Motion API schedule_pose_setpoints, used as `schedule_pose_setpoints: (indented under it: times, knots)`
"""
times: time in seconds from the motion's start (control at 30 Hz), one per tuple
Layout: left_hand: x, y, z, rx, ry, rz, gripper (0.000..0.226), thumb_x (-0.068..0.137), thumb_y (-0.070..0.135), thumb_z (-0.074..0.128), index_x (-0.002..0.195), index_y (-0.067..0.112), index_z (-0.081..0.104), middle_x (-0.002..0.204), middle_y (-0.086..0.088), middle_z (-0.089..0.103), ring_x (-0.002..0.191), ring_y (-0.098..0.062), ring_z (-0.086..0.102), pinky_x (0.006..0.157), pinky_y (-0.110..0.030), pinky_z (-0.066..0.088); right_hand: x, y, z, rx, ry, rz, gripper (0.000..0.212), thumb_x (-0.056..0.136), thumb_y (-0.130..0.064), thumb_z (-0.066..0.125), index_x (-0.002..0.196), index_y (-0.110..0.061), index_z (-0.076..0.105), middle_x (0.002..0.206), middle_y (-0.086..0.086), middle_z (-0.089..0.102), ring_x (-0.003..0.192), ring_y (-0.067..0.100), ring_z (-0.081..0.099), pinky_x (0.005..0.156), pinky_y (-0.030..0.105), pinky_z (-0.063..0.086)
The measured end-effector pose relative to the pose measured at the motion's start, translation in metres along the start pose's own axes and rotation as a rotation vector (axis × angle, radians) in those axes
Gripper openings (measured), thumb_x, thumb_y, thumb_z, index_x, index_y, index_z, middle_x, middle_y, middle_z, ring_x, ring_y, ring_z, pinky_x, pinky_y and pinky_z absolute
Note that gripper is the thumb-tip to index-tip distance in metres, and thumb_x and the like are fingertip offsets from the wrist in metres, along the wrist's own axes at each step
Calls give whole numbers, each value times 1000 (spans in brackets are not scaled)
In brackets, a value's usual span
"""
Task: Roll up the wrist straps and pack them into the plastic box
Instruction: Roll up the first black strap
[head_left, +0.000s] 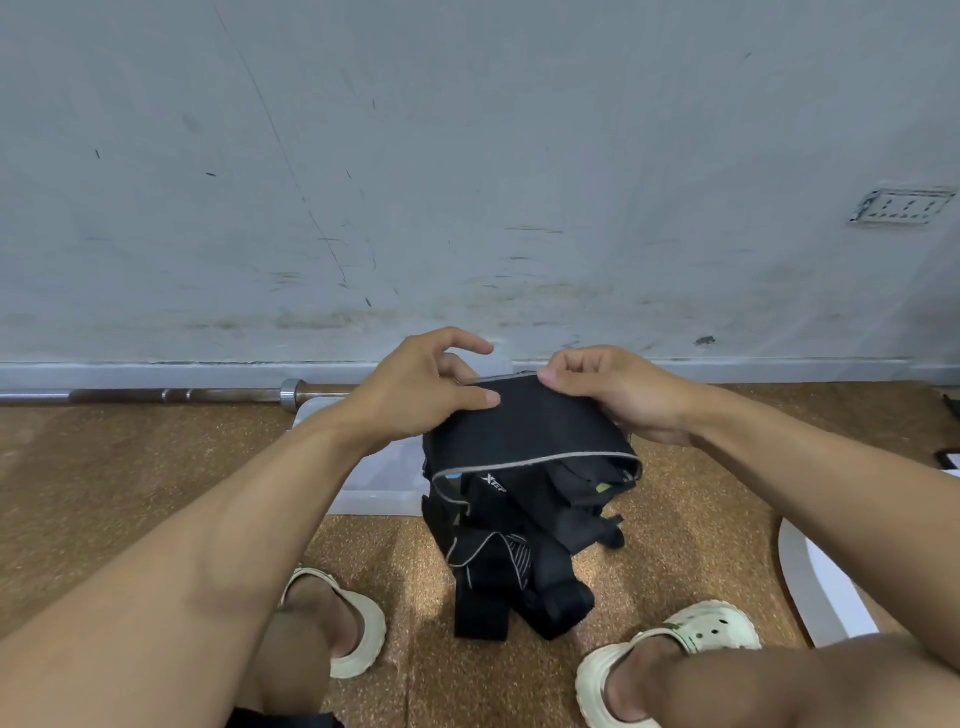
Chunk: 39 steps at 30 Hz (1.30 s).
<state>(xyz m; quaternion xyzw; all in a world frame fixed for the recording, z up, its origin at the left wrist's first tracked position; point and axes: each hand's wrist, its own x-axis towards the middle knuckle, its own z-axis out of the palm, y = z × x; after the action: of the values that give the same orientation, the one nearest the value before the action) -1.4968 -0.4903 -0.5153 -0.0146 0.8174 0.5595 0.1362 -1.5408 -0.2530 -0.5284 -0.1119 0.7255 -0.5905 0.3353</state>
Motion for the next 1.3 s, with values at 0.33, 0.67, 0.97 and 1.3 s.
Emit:
schedule_pose_setpoints:
  times: [0.33,0.67,0.97,1.3]
  knots:
    - [-1,4,13,-33,31,91,52,75,53,83,122,36,68,117,14,72,105,-10,69,97,-33,54,5,-14,16,397,165,-65,22,101,-14,60,120,-6,68,110,15,75,93,23,73,79,33,61]
    - [1,7,13,-194,340,126,16,94,6,70,106,17,72,98,-7,76,81,-18,75,65,-30,63,-1,-18,22,368,84,-97,57,89,10,67,139,-16,59,130,13,70,117,33,69,101,44,56]
    - [1,7,14,-83,471,140,7,89,36,76,92,30,77,93,14,75,94,-1,68,81,-21,51,-4,-21,30,276,231,-98,29,85,-2,77,113,0,66,109,21,76,94,27,76,80,27,63]
    - [1,1,22,60,276,289,28,79,24,87,104,30,75,98,16,75,95,1,69,86,-19,54,-5,-23,30,231,337,-161,29,82,-10,82,104,-7,65,96,13,78,79,18,75,66,21,58]
